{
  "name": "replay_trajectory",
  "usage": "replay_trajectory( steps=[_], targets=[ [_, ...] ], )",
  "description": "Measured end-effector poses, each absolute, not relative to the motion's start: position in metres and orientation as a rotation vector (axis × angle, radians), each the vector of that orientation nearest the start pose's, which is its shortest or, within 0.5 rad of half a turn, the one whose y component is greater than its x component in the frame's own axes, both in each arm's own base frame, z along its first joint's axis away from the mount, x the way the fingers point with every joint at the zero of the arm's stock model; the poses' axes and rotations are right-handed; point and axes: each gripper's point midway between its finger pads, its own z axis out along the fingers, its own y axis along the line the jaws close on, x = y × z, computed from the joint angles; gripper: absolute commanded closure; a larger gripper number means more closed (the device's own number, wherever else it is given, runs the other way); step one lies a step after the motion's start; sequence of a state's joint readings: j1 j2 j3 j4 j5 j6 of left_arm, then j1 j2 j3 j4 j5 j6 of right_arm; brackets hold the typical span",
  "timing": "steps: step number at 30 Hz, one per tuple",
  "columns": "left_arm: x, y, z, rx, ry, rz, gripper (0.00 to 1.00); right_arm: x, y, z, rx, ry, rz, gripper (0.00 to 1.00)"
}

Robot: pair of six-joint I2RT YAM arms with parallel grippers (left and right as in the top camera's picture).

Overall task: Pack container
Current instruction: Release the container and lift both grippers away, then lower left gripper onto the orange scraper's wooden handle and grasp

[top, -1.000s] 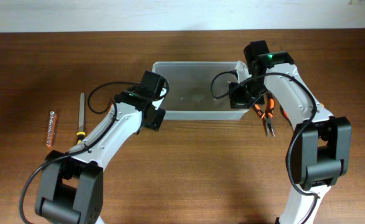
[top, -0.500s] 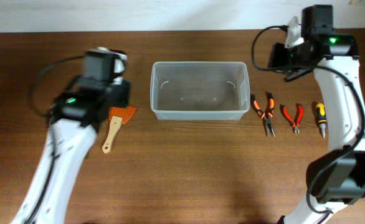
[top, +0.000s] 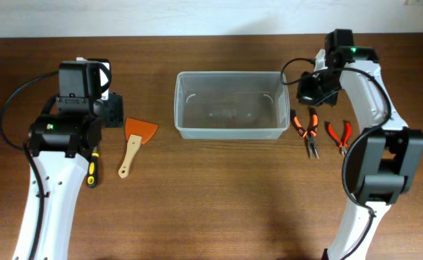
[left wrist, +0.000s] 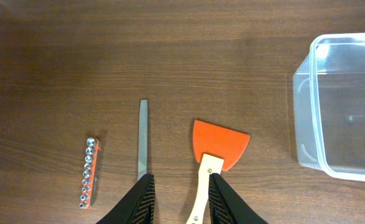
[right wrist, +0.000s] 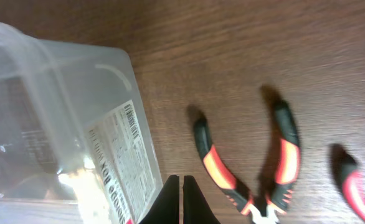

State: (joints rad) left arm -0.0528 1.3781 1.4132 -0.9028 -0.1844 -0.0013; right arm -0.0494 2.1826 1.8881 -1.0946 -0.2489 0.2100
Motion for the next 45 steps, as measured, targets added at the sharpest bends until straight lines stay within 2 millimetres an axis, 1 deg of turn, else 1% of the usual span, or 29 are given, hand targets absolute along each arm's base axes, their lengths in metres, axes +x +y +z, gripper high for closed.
replay_trajectory(
  steps=[3,8,11,13,14,16,19,22,23,24,25,26,27,28,29,30,31,32,33,34,35,37,39,40,42,45],
  targets=[
    [0.370,0.012,0.256,-0.020,2.428,0.201,0.70,0.471,0.029,0.074,0.330,2.934,0.437,0.96],
    [0.370,0.012,0.256,-0.020,2.428,0.201,0.68,0.478,0.058,0.076,0.239,2.911,0.479,0.96],
    [0.369,0.012,0.255,-0.019,2.434,0.202,0.62,0.478,0.074,0.077,0.187,2.908,0.487,0.96],
    [0.369,0.012,0.254,-0.019,2.439,0.202,0.53,0.477,0.081,0.077,0.165,2.913,0.488,0.96],
    [0.368,0.012,0.254,-0.020,2.440,0.201,0.50,0.476,0.081,0.077,0.164,2.916,0.485,0.96],
    [0.368,0.012,0.254,-0.021,2.441,0.201,0.44,0.473,0.078,0.075,0.176,2.932,0.472,0.96],
    [0.365,0.012,0.251,-0.018,2.458,0.202,0.44,0.465,0.063,0.073,0.230,2.969,0.454,0.96],
    [0.359,0.012,0.243,0.013,2.503,0.210,0.44,0.458,0.042,0.073,0.306,2.993,0.438,0.96],
    [0.358,0.010,0.239,0.037,2.523,0.206,0.41,0.457,0.036,0.074,0.325,2.992,0.435,0.96],
    [0.357,0.008,0.234,0.066,2.542,0.200,0.36,0.455,0.030,0.077,0.342,2.986,0.430,0.96],
    [0.357,0.005,0.227,0.115,2.570,0.189,0.33,0.455,0.024,0.084,0.358,2.972,0.425,0.96],
    [0.357,0.002,0.220,0.154,2.595,0.175,0.33,0.455,0.019,0.094,0.364,2.950,0.420,0.96],
    [0.358,-0.001,0.209,0.212,2.629,0.162,0.33,0.455,0.014,0.108,0.365,2.914,0.416,0.93],
    [0.360,-0.003,0.202,0.247,2.648,0.155,0.33,0.455,0.010,0.122,0.365,2.880,0.411,0.88],
    [0.362,-0.005,0.193,0.288,2.672,0.147,0.33,0.455,0.007,0.141,0.364,2.837,0.407,0.80],
    [0.365,-0.007,0.180,0.334,2.702,0.140,0.33,0.453,0.004,0.166,0.346,2.780,0.398,0.67],
    [0.367,-0.008,0.172,0.360,2.721,0.137,0.33,0.449,0.001,0.193,0.330,2.718,0.388,0.57],
    [0.370,-0.009,0.160,0.391,2.747,0.130,0.33,0.444,0.000,0.213,0.328,2.670,0.387,0.46],
    [0.372,-0.010,0.150,0.412,2.773,0.128,0.33,0.437,-0.001,0.242,0.307,2.603,0.378,0.25],
    [0.373,-0.010,0.139,0.434,2.800,0.126,0.33,0.431,-0.001,0.263,0.297,2.553,0.374,0.10],
    [0.374,-0.010,0.128,0.450,2.828,0.124,0.34,0.420,-0.001,0.290,0.270,2.488,0.366,0.01],
    [0.374,-0.010,0.104,0.483,2.892,0.118,0.39,0.399,0.001,0.334,0.232,2.377,0.353,0.01],
    [0.373,-0.010,0.085,0.506,2.941,0.112,0.40,0.380,0.004,0.366,0.206,2.295,0.344,0.01],
    [0.373,-0.010,0.075,0.518,2.966,0.109,0.40,0.370,0.005,0.378,0.198,2.263,0.341,0.01],
    [0.372,-0.010,0.059,0.530,3.005,0.103,0.40,0.355,0.006,0.396,0.185,2.217,0.336,0.01],
    [0.370,-0.006,0.038,0.542,3.055,0.103,0.38,0.339,0.008,0.408,0.176,2.186,0.332,0.01]
  ],
)
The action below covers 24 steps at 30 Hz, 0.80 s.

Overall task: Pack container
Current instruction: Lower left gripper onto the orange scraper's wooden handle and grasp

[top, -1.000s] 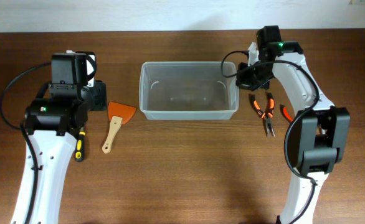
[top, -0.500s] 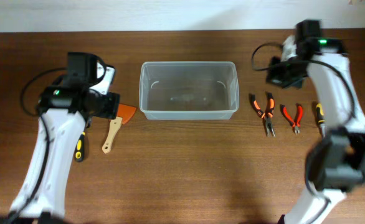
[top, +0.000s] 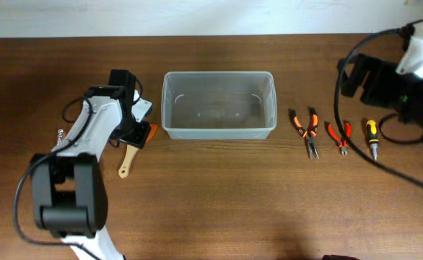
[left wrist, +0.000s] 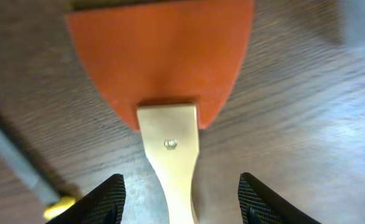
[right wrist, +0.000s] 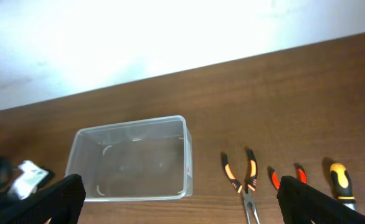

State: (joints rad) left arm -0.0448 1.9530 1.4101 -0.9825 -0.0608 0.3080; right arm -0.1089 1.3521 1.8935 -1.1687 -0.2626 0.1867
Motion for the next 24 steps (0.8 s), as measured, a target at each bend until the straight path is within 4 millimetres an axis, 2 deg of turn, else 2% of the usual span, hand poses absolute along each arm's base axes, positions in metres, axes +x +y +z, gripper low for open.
replay_trajectory(
  steps=[8,16,24],
  targets=[
    [0.365,0.005,0.008,0.532,3.137,0.091,0.31,0.335,0.008,0.401,0.187,2.219,0.332,0.01],
    [0.380,0.004,0.004,0.517,3.081,0.090,0.30,0.339,0.007,0.387,0.202,2.271,0.337,0.01],
    [0.388,0.004,0.004,0.510,3.049,0.092,0.34,0.340,0.007,0.386,0.203,2.276,0.338,0.01]
  ],
)
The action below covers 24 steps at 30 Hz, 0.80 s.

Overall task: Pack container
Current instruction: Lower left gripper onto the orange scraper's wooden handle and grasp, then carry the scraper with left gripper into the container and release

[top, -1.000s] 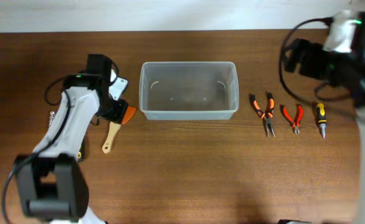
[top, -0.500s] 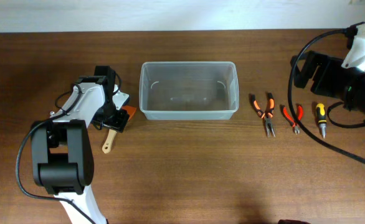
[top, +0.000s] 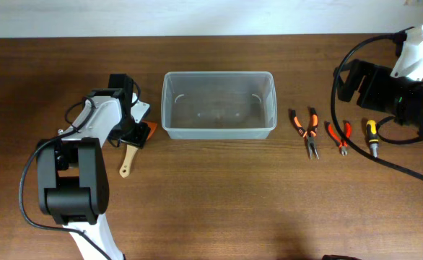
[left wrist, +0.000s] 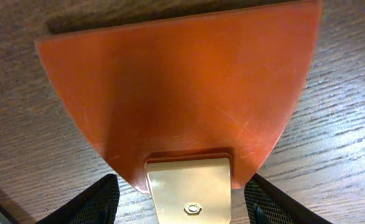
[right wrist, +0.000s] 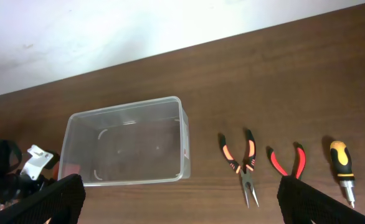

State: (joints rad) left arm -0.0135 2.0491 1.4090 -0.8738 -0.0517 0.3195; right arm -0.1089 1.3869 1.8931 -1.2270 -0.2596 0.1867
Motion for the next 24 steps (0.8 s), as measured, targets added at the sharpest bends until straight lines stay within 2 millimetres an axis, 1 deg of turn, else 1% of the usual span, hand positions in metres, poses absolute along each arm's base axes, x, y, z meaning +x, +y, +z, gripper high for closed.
replay_trajectory(
  steps=[2,6,10,15,17,19,22,24],
  targets=[
    [0.3887,0.0036,0.0042,0.509,3.047,0.093,0.35,0.3401,0.0072,0.3858,0.202,2.276,0.337,0.01],
    [0.3888,0.0036,0.0042,0.510,3.046,0.093,0.43,0.3401,0.0072,0.3858,0.202,2.276,0.337,0.01],
    [0.3877,0.0028,0.0024,0.502,3.054,0.084,0.43,0.3401,0.0072,0.3858,0.203,2.276,0.338,0.01],
    [0.3851,0.0006,-0.0028,0.438,3.083,0.055,0.43,0.3401,0.0071,0.3860,0.203,2.276,0.337,0.01],
    [0.3851,0.0006,-0.0036,0.423,3.090,0.047,0.45,0.3401,0.0072,0.3860,0.202,2.276,0.337,0.01],
    [0.3846,0.0000,-0.0038,0.413,3.095,0.038,0.54,0.3401,0.0072,0.3860,0.203,2.276,0.338,0.01],
    [0.3849,-0.0012,-0.0039,0.388,3.098,0.028,0.78,0.3400,0.0072,0.3857,0.202,2.277,0.337,0.01],
    [0.3852,-0.0017,-0.0027,0.391,3.100,0.027,0.88,0.3399,0.0072,0.3856,0.203,2.277,0.337,0.01]
  ],
)
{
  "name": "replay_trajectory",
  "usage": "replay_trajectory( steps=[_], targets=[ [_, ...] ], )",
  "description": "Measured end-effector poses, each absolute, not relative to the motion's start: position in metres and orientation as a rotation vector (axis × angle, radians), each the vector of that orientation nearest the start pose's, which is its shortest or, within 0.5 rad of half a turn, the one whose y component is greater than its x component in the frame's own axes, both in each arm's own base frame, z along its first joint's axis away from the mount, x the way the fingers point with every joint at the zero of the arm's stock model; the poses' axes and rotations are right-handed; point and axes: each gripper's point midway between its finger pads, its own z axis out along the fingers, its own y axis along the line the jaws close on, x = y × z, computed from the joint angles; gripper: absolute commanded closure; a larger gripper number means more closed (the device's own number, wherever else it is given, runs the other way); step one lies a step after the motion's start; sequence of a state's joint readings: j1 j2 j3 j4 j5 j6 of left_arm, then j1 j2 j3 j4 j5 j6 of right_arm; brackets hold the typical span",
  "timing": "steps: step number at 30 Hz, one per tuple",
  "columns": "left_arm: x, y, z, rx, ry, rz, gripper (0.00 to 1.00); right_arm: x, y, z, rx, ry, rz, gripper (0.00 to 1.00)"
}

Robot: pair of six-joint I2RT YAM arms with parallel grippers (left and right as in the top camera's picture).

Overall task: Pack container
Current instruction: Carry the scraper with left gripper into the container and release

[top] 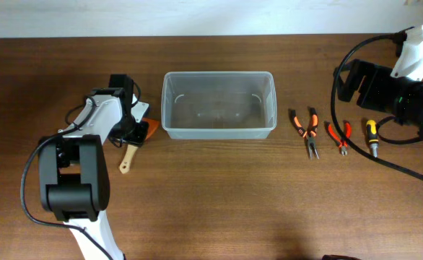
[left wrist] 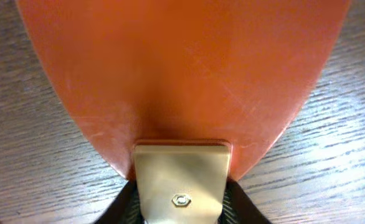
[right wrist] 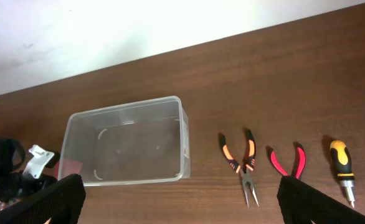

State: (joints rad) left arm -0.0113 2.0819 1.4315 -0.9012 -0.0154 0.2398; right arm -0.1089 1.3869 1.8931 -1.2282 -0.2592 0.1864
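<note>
An orange scraper (left wrist: 182, 68) with a pale wooden handle (left wrist: 181, 177) lies on the table left of the clear plastic container (top: 219, 130). My left gripper (left wrist: 181, 208) is low over it, its black fingers (left wrist: 127, 204) pressed against both sides of the handle. In the overhead view the left gripper (top: 130, 132) covers the blade end. My right gripper (right wrist: 182, 202) hangs high above the table, open, with nothing between its fingers (right wrist: 64, 199). The container (right wrist: 76, 168) holds nothing.
Orange-handled needle-nose pliers (top: 307, 130), red-handled pliers (top: 339, 136) and a yellow-and-black screwdriver (top: 371, 137) lie in a row right of the container. The right arm (top: 406, 79) stands at the table's right edge.
My left gripper's fingers, then spread wide on either side of the scraper handle, now press against it. The right arm and the other tools are where they were.
First my left gripper hung high above the scraper and my right gripper was shut, low by the container's right end. Then the right arm was raised and open, the container lay slightly farther left, and the left gripper straddled the scraper handle, open. Now it grips the handle.
</note>
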Motion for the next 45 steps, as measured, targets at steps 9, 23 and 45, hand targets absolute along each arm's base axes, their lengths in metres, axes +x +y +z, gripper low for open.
replay_trajectory(
  steps=[9,23,45],
  targets=[
    [0.380,0.000,0.011,0.404,3.194,0.031,0.98,0.339,0.007,0.385,0.204,2.283,0.338,0.01],
    [0.486,-0.013,0.228,0.432,2.648,0.211,0.98,0.338,0.007,0.384,0.206,2.288,0.338,0.01],
    [0.474,-0.279,0.176,1.773,1.944,0.143,0.98,0.328,0.008,0.373,0.222,2.345,0.344,0.01]
  ],
)
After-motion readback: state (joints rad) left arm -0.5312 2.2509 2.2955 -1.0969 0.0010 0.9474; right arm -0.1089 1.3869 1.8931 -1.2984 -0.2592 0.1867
